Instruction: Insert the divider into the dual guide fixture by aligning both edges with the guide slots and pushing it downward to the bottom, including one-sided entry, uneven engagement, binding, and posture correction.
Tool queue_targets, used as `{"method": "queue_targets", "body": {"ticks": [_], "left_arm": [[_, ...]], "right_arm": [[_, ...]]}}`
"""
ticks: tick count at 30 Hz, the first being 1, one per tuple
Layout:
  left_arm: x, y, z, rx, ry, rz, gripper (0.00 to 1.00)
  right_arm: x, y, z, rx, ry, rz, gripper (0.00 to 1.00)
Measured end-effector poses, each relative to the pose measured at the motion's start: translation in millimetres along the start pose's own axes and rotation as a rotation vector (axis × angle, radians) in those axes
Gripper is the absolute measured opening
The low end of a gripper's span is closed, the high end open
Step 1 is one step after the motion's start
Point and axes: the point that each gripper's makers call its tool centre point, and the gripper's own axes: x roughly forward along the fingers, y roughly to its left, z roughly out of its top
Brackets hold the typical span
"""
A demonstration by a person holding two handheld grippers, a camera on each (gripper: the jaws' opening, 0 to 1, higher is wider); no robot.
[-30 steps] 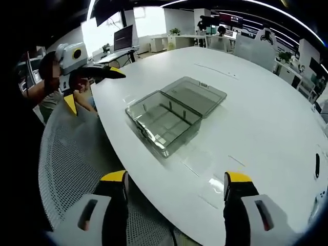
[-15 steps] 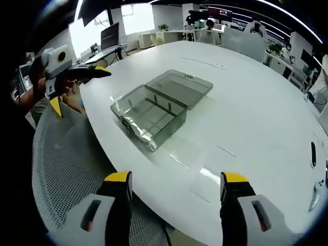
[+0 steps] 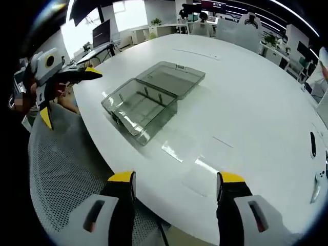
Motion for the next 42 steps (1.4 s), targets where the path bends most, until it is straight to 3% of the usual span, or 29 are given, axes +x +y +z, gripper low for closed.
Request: {"method": "queue_targets", "body": {"ticks": [9, 12, 18, 34, 42], "left_arm": [[5, -4.5, 1.7, 0.006, 0.005, -0.021, 0.99], [7, -5.2, 5.9, -0.025, -0.018, -0.019, 0.99], [13, -9.4, 3.5, -0.007, 0.008, -0.017, 0.99], [31, -29.8, 17.7, -0.012, -0.022, -0.044, 0.98], [33, -34.1, 14.8, -0.012, -0.013, -0.056, 0.98]], "right_arm": [[3, -3, -5.1, 0.021, 0.011, -0.003, 0.6], [5, -7, -10.2, 0.045, 0.035, -0.011, 0.59], [7, -12, -11.8, 0.063, 0.047, -0.017, 0.58], [13, -19, -19.9, 0.14, 0.072, -0.027, 0.56], [16, -25, -20.3, 0.153, 0.083, -0.048, 0.54]]}}
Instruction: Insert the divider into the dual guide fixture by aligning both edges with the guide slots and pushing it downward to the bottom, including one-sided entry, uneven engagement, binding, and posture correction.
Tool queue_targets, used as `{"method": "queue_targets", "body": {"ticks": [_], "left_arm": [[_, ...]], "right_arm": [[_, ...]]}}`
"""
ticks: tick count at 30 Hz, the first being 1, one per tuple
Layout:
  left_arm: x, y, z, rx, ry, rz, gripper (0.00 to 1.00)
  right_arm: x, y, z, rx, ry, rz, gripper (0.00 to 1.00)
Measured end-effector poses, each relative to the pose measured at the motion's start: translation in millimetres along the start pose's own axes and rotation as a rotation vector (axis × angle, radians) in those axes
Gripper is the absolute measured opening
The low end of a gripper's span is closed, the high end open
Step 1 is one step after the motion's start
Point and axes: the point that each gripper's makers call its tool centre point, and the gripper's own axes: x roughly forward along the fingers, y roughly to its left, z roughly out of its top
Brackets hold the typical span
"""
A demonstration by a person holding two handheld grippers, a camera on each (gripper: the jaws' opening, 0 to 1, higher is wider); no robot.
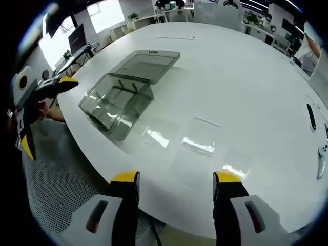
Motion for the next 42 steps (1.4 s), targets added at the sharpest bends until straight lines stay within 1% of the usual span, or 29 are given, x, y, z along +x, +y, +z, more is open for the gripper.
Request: {"method": "queue_targets", "body": {"ticks": [2, 5, 9, 14, 17, 20, 23, 27, 31, 34, 36, 37, 42], "left_arm": [[3, -0.4, -1.7, 0.008, 0.011, -0.001, 0.98], [4, -1.3, 0.3, 0.005, 0.005, -0.007, 0.97], [5, 1.4, 1.3, -0.007, -0.005, 0.001, 0.97], [5, 0.7, -2.4, -0.006, 0.011, -0.011, 0.97], [4, 1.2, -3.2, -0.013, 0.008, -0.021, 0.96], [5, 4.6, -5.0, -0.019, 0.014, -0.017, 0.95], [4, 6.6, -3.6, -0.025, 0.005, -0.014, 0.95], [5, 6.7, -3.3, -0.04, -0.008, -0.031, 0.95], [4, 10.2, -2.4, -0.04, -0.011, -0.021, 0.95], [3, 11.8, -2.0, -0.046, -0.016, -0.016, 0.94], [2, 12.2, -2.6, -0.072, -0.029, -0.021, 0.94], [2, 12.5, -3.2, -0.08, -0.028, -0.021, 0.94], [1, 12.4, -4.5, -0.074, -0.023, -0.019, 0.93]], "right_arm": [[2, -1, 0.5, 0.01, 0.003, 0.002, 0.53], [5, -2, 0.2, 0.02, 0.008, 0.001, 0.52], [7, -3, -0.8, 0.029, 0.02, 0.001, 0.51], [10, -4, -2.8, 0.041, 0.034, 0.0, 0.49], [12, -5, -2.9, 0.07, 0.038, -0.001, 0.47], [12, -5, -1.7, 0.082, 0.041, -0.006, 0.47], [14, -6, -1.8, 0.079, 0.05, -0.007, 0.46], [16, -8, -1.6, 0.087, 0.059, -0.016, 0.44], [19, -11, -3.0, 0.11, 0.07, -0.031, 0.43], [20, -8, -3.1, 0.115, 0.074, -0.024, 0.42], [21, -8, -3.0, 0.119, 0.074, -0.026, 0.41], [22, -8, -3.0, 0.12, 0.076, -0.028, 0.41], [23, -9, -4.1, 0.122, 0.088, -0.043, 0.39]]}}
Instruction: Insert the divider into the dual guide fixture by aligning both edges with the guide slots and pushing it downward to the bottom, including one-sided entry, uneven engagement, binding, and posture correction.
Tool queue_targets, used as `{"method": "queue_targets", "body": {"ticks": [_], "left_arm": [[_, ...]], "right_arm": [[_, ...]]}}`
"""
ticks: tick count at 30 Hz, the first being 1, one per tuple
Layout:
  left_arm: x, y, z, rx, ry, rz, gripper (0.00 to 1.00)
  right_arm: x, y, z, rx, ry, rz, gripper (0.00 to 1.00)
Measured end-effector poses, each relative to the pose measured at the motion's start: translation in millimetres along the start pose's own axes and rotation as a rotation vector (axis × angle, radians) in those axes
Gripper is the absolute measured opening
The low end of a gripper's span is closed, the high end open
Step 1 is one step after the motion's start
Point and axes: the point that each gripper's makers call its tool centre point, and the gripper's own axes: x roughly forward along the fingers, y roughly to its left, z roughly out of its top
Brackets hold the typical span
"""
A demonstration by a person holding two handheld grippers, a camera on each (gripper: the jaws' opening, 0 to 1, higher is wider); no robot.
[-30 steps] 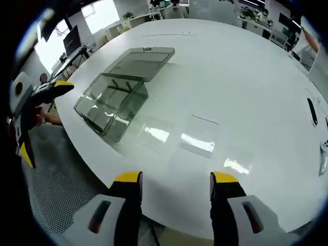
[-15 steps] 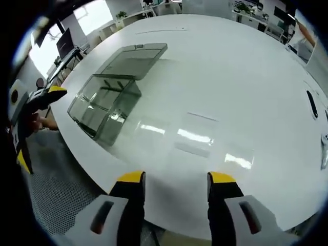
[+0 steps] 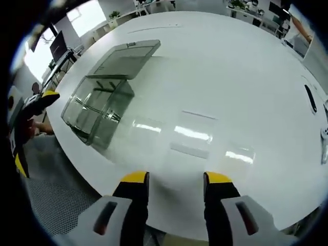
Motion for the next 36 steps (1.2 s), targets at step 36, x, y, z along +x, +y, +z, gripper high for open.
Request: {"method": "queue_targets", "body": {"ticks": [36], "left_arm": [[0.9, 3.4, -2.6, 0.009, -0.001, -0.001, 0.9]], "right_arm": [[6.4, -6.8, 5.9, 0.044, -0.022, -0.136, 0.31]]}}
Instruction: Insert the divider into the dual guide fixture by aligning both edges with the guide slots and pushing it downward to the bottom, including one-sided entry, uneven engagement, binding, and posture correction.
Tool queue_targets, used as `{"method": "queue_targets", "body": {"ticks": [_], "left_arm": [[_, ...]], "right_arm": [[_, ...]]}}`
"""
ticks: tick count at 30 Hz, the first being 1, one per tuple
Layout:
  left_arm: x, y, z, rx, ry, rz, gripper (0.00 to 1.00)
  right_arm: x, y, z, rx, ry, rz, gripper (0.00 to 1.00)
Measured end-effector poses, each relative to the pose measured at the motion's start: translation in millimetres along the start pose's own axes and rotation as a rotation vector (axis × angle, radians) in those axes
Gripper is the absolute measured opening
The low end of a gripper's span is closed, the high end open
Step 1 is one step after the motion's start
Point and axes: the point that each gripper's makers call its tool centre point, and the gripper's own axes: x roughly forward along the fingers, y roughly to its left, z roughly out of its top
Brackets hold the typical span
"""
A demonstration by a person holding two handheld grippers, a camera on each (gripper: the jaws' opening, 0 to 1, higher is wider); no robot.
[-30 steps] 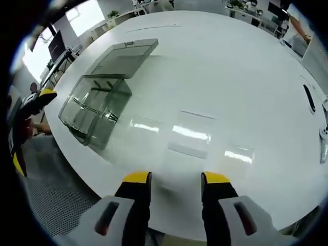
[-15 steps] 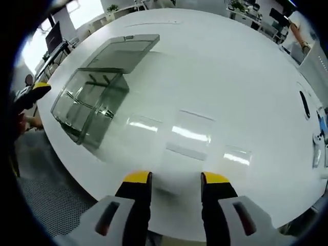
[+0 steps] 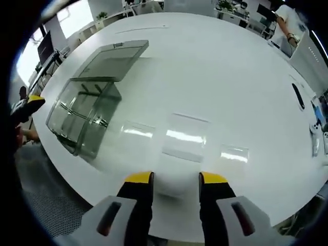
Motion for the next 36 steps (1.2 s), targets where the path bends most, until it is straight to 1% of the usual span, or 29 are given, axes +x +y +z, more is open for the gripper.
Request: {"method": "queue_targets", "body": {"ticks": [8, 11, 14, 17, 29, 31, 36], "left_arm": [[1, -3.5, -1.9, 0.009, 0.011, -0.007, 0.9], [0, -3.8, -1.2, 0.01, 0.01, -0.008, 0.9], [-1, -3.1, 0.8, 0.006, 0.002, -0.004, 0.9], [-1, -3.0, -0.2, 0.011, 0.009, -0.005, 0.9], [0, -6.6, 7.1, 0.006, -0.011, -0.015, 0.9], [0, -7.5, 6.9, 0.002, -0.007, -0.018, 0.9], [0, -10.2, 8.9, 0.009, -0.013, -0.03, 0.9]], "right_arm": [[0, -1, -0.1, -0.006, -0.001, 0.012, 0.3], [-1, -3, -2.6, -0.004, 0.019, 0.011, 0.29], [-2, -3, -2.4, 0.004, 0.015, 0.018, 0.29], [-2, -5, -3.3, 0.004, 0.022, 0.02, 0.29], [-9, -3, 4.8, -0.003, -0.028, 0.018, 0.28], [-10, -3, 6.0, -0.005, -0.038, 0.017, 0.28], [-11, -2, 5.6, -0.016, -0.043, 0.018, 0.28]]}}
